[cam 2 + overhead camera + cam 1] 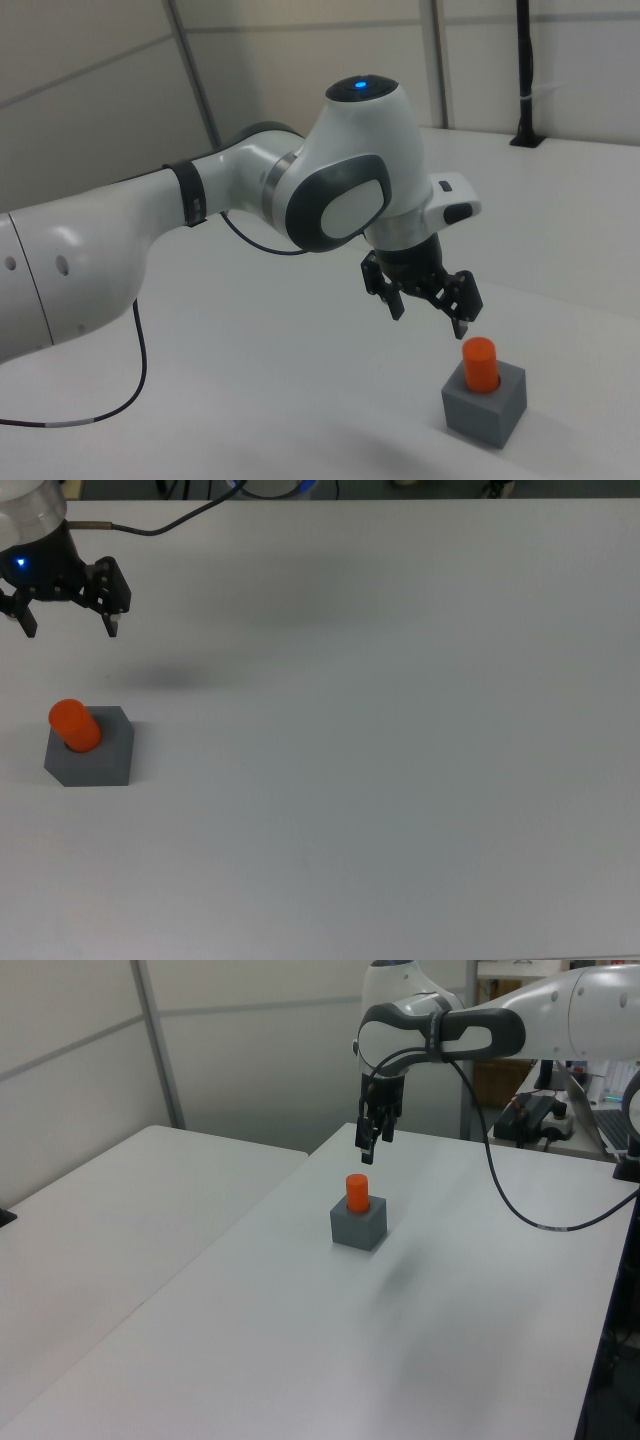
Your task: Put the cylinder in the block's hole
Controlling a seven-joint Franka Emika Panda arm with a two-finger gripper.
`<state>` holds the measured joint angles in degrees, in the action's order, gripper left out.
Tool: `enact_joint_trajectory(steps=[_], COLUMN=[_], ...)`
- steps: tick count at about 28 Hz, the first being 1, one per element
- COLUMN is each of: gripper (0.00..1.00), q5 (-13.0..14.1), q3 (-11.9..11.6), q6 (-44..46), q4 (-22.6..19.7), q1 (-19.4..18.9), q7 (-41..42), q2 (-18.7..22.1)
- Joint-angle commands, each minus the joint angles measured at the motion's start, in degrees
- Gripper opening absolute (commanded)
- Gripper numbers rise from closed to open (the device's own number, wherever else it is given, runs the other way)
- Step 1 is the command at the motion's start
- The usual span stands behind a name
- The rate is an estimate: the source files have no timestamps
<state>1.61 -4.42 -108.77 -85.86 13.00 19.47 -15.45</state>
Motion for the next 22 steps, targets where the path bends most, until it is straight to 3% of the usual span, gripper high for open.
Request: enact_joint_trajectory(steps=[1, 22], gripper=[1.0, 1.0], q5=[-0.9, -1.3], q3=[0.1, 0.1], q6=[1.4, 0.9], q4=[-0.3, -0.2], q1=[-0.3, -0.3], q7=[-0.3, -0.2], q2=[0.4, 0.2])
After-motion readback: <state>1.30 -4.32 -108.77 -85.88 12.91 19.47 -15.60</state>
